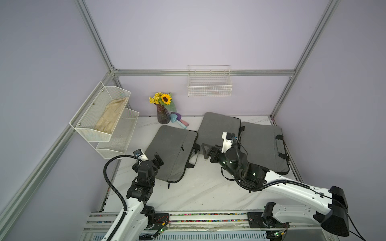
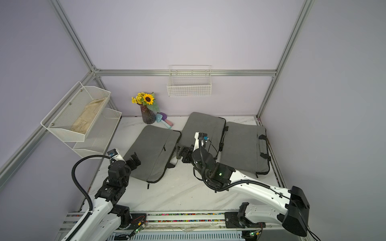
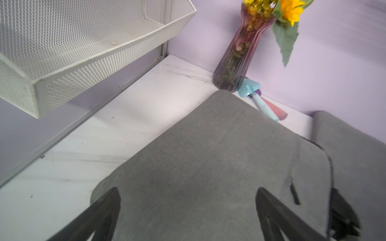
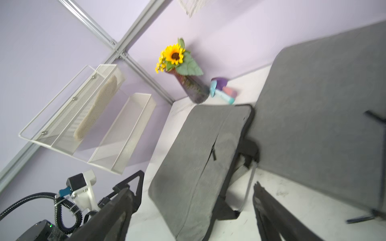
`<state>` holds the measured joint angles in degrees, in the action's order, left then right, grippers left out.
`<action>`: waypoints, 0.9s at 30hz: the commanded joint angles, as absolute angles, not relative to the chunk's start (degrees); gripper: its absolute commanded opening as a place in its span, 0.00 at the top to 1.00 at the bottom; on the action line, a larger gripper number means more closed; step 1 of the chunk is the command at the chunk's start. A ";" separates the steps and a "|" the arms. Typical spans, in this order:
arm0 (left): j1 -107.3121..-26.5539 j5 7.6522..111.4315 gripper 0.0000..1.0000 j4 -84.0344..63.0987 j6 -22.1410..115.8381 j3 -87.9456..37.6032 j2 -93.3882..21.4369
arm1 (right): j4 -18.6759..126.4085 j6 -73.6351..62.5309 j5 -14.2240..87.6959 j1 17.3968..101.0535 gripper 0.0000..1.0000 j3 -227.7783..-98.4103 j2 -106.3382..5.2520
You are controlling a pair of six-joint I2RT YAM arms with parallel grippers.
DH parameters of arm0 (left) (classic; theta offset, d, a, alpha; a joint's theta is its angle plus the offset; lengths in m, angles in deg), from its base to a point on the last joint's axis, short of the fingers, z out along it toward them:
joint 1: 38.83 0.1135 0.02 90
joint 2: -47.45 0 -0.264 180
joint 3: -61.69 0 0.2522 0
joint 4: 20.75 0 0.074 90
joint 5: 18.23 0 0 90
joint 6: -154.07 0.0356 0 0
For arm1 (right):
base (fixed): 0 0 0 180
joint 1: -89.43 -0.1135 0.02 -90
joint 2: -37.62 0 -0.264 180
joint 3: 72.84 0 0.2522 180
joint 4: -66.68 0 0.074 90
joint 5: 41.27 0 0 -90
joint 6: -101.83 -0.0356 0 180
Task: Put the mouse into the laptop bag
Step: Reset both arms
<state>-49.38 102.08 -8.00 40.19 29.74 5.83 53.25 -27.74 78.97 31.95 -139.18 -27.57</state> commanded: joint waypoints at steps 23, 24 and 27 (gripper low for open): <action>-34.43 77.88 0.00 -67.67 60.40 30.16 -42.08 | 126.08 20.59 80.85 70.96 0.07 -114.08 -63.44; -34.31 76.97 0.00 -68.56 60.28 30.67 -41.99 | 132.40 22.77 82.22 72.07 0.06 -113.85 -66.13; -34.18 76.83 0.00 -68.06 60.29 30.47 -41.89 | 125.99 9.69 74.41 80.10 0.06 -112.05 -62.20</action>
<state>-34.60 81.92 -61.86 59.21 33.34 -42.65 121.27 15.69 80.92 73.90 -113.61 -64.68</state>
